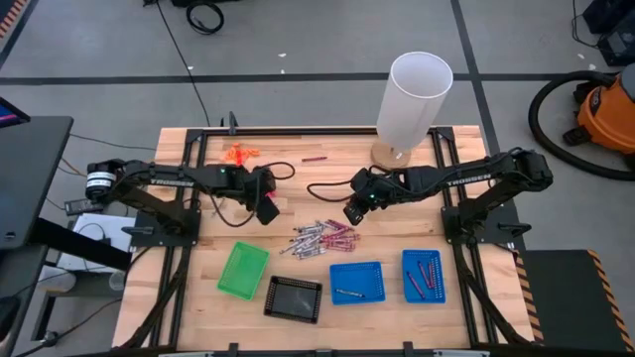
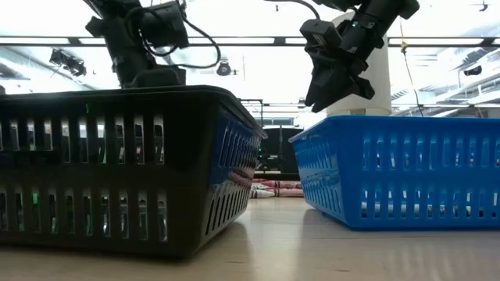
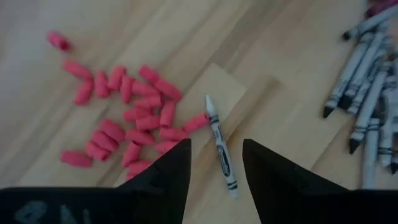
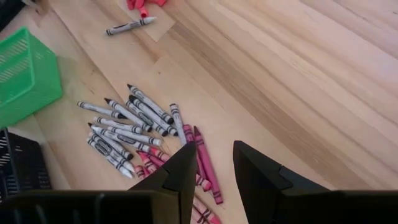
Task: Sort crayons
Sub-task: Put the white crayon into the black basket
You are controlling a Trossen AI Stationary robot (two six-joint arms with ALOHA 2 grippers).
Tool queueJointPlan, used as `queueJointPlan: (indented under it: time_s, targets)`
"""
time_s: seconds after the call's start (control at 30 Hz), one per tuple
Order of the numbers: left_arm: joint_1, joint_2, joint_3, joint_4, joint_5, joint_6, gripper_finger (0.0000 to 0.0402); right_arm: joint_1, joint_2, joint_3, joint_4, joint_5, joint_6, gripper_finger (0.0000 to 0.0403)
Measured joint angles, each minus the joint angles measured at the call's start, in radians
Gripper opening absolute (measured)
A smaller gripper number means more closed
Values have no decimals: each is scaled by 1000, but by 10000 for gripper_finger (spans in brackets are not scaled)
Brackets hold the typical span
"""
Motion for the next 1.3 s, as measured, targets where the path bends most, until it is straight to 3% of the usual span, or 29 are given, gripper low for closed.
queueJointPlan:
  time_s: [0.2,0.33,0.5,0.8,1.0,1.3]
  targets:
    - [-27,-95,-52,103,-92,26,155,15,1,-17,-2,21,4,114]
    - [-39,-177,-143,183,-98,3,155,15,1,-33,-3,16,19,114]
    - [-30,-234,-175,167,-80,-21,155,15,1,-34,15,10,20,114]
    - [-31,-220,-174,164,-24,-24,155,13,1,-34,42,-19,21,114]
    - [19,-221,-174,185,143,-150,155,13,1,-34,71,-25,26,114]
    - [-5,-108,-174,171,139,-235,155,13,1,-34,110,-25,18,114]
